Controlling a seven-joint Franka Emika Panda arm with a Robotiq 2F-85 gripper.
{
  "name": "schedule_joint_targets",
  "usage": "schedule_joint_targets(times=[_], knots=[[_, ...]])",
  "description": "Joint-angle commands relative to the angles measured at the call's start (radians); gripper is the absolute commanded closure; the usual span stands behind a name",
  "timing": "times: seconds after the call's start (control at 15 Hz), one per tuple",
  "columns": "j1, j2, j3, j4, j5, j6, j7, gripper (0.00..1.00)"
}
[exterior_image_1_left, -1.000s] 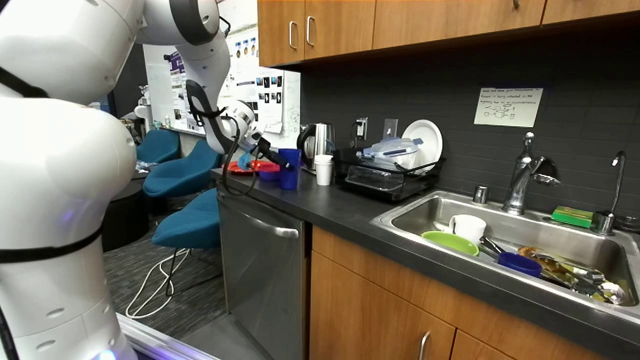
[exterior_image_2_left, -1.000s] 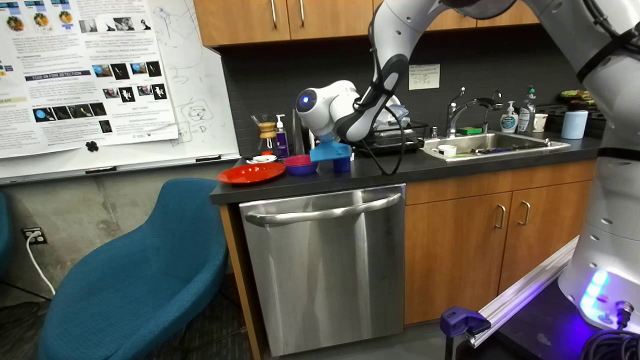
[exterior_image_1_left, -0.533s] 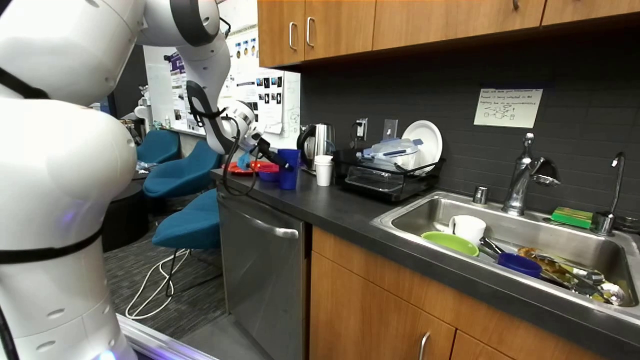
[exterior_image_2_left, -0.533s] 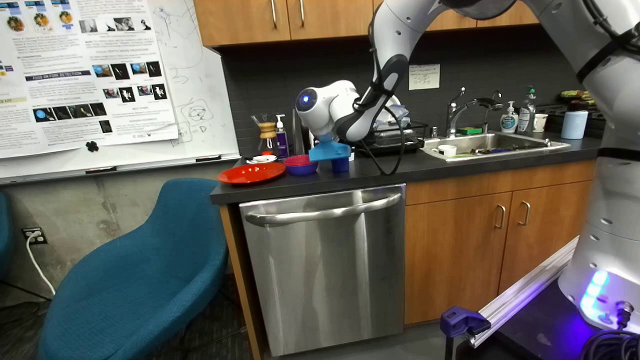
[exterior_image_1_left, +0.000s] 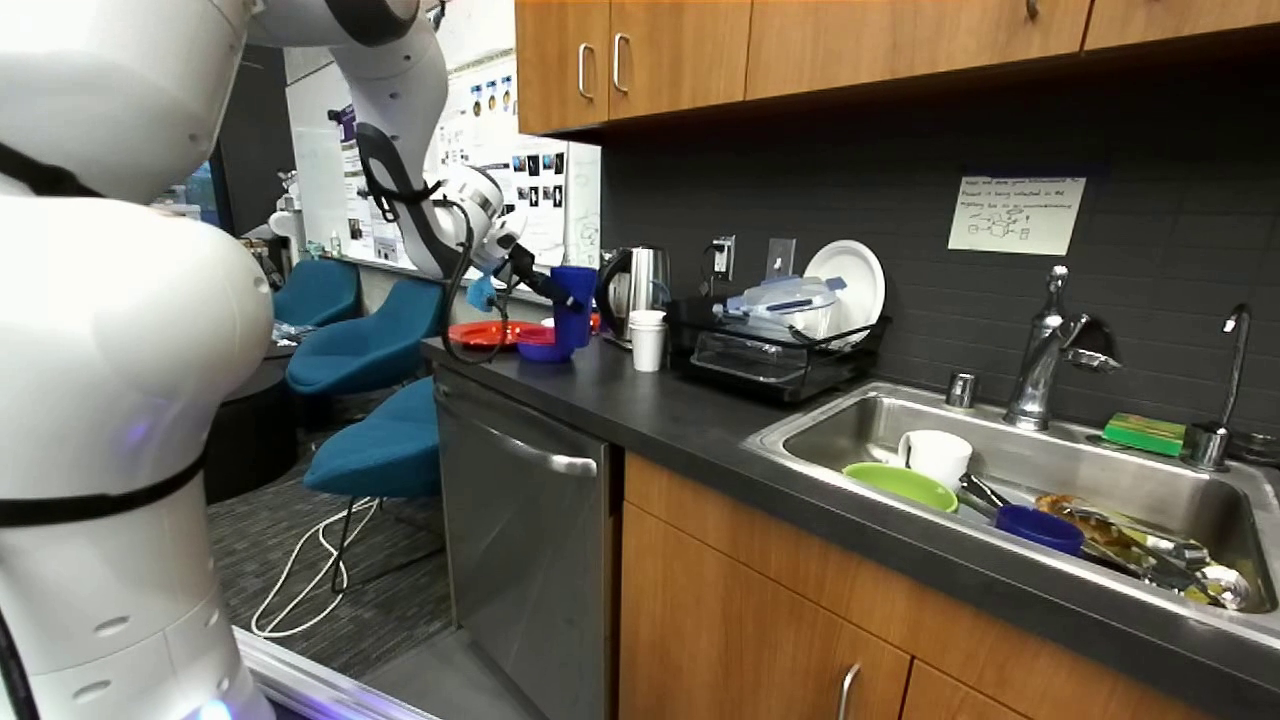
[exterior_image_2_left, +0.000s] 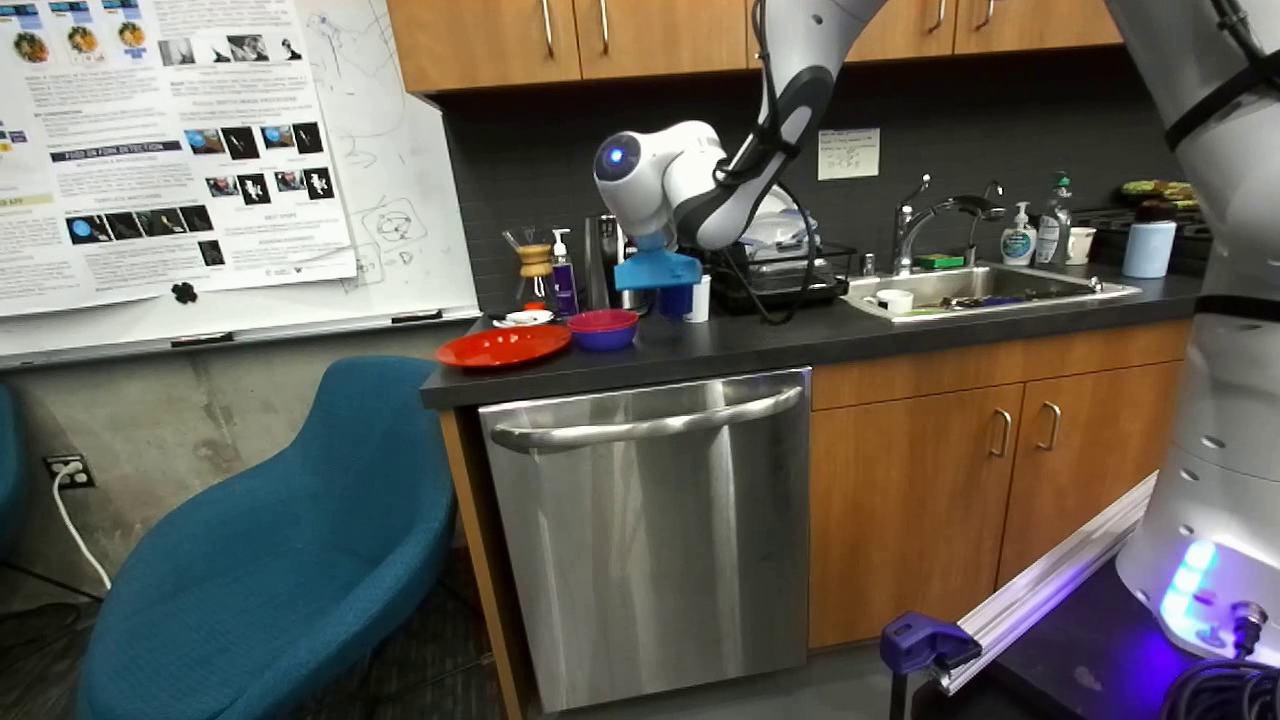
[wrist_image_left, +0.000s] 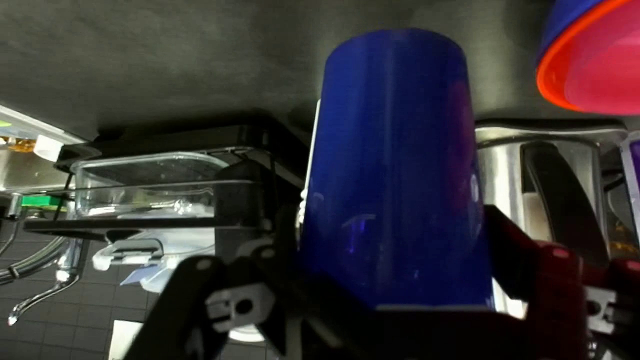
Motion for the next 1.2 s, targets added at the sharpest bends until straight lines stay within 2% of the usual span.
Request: schedule_joint_targets(times=[0.0,0.27,0.47,0.8,1.13], knots=[[-0.002,-0.185,0.008,-0.133,0.000,-0.036,-0.020,0.40],[-0.017,-0.316,0.021,-0.162,0.044,-0.093,-0.103,0.40],[-0.025,-0.358,0.018,-0.110,0.082,-0.176,-0.186,0.40],[-0.047,-0.345,0.014,0.006,0.126,-0.295,-0.327,0.40],[-0.061,-0.300,0.018,0.134,0.220,-0.328,-0.499,0.40]])
